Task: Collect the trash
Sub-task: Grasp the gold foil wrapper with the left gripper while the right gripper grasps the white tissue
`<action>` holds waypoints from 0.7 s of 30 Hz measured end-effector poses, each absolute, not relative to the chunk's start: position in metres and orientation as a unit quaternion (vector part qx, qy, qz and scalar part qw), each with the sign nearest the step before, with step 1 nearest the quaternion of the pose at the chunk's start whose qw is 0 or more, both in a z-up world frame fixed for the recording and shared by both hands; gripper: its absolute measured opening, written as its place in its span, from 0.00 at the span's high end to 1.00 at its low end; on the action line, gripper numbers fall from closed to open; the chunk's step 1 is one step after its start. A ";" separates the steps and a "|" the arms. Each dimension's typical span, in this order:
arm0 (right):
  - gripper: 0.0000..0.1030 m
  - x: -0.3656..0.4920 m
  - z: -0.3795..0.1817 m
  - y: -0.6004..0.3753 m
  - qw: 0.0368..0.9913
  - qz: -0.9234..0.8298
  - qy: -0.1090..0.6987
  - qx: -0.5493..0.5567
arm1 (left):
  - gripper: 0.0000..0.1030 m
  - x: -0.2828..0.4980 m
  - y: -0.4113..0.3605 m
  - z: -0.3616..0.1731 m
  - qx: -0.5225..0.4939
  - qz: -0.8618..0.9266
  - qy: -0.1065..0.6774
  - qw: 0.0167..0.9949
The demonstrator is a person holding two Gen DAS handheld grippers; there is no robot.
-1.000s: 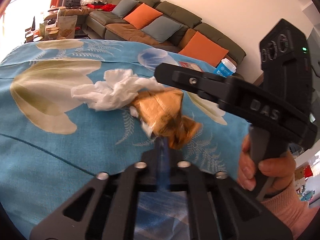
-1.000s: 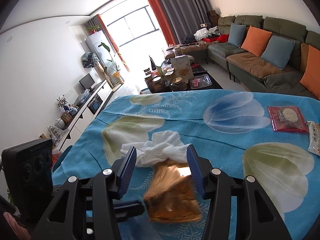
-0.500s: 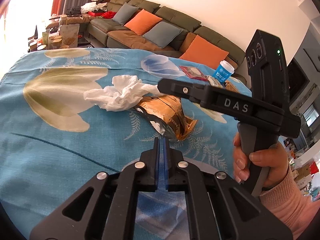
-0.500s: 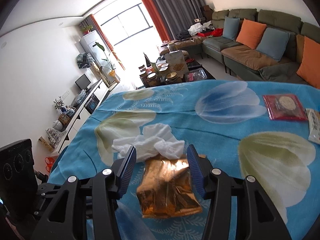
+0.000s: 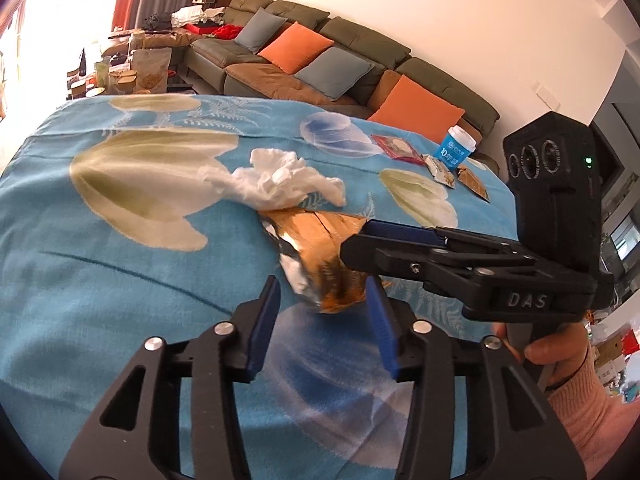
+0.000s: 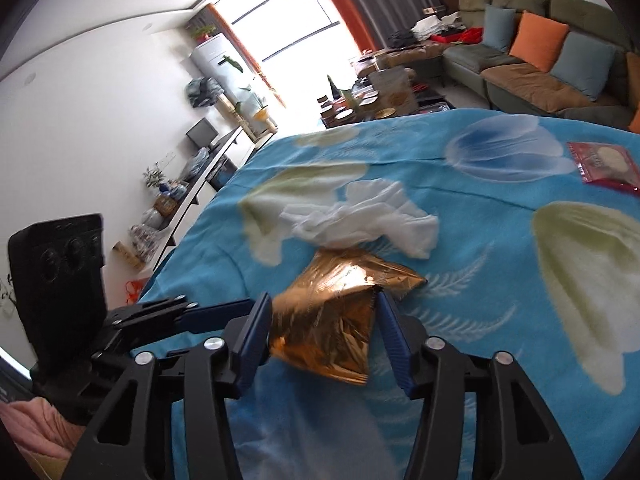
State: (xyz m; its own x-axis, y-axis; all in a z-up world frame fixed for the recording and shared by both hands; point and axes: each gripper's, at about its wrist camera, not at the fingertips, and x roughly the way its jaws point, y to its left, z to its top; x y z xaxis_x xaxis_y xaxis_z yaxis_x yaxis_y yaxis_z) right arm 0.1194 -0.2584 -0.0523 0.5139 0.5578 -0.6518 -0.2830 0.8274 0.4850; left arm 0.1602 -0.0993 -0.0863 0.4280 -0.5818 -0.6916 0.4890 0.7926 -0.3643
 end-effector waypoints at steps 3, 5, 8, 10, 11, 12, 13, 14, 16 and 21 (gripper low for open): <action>0.51 0.118 -0.047 -0.262 0.855 0.251 0.421 0.170 | 0.53 0.162 -0.097 -0.090 -0.054 -0.311 0.435 0.843; 0.51 0.119 -0.041 -0.267 0.867 0.232 0.410 0.160 | 0.53 0.164 -0.096 -0.092 -0.056 -0.310 0.438 0.842; 0.51 0.133 -0.036 -0.276 0.877 0.211 0.400 0.164 | 0.53 0.167 -0.101 -0.091 -0.053 -0.314 0.438 0.841; 0.47 0.147 -0.035 -0.274 0.882 0.200 0.398 0.154 | 0.53 0.169 -0.109 -0.091 -0.044 -0.315 0.439 0.840; 0.45 0.156 -0.037 -0.272 0.881 0.199 0.402 0.149 | 0.54 0.170 -0.112 -0.092 -0.042 -0.314 0.443 0.839; 0.44 0.163 -0.040 -0.271 0.880 0.198 0.406 0.145 | 0.56 0.172 -0.114 -0.094 -0.041 -0.315 0.447 0.836; 0.44 0.171 -0.043 -0.268 0.879 0.196 0.412 0.140 | 0.63 0.174 -0.116 -0.096 -0.041 -0.314 0.452 0.834; 0.44 0.177 -0.045 -0.266 0.878 0.195 0.416 0.137 | 0.66 0.175 -0.118 -0.097 -0.042 -0.313 0.456 0.832; 0.44 0.189 -0.052 -0.258 0.872 0.195 0.429 0.128 | 0.74 0.176 -0.118 -0.099 -0.049 -0.318 0.458 0.829; 0.64 0.195 -0.066 -0.249 0.865 0.197 0.448 0.111 | 0.99 0.178 -0.116 -0.097 -0.048 -0.320 0.456 0.829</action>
State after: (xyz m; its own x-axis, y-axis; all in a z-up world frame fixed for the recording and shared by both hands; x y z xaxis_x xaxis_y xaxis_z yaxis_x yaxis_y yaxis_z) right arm 0.1951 -0.2493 -0.0665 0.5203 0.4400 -0.7319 -0.2410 0.8979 0.3685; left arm 0.1778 -0.1162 -0.0968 0.3799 -0.5743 -0.7251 0.4874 0.7905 -0.3708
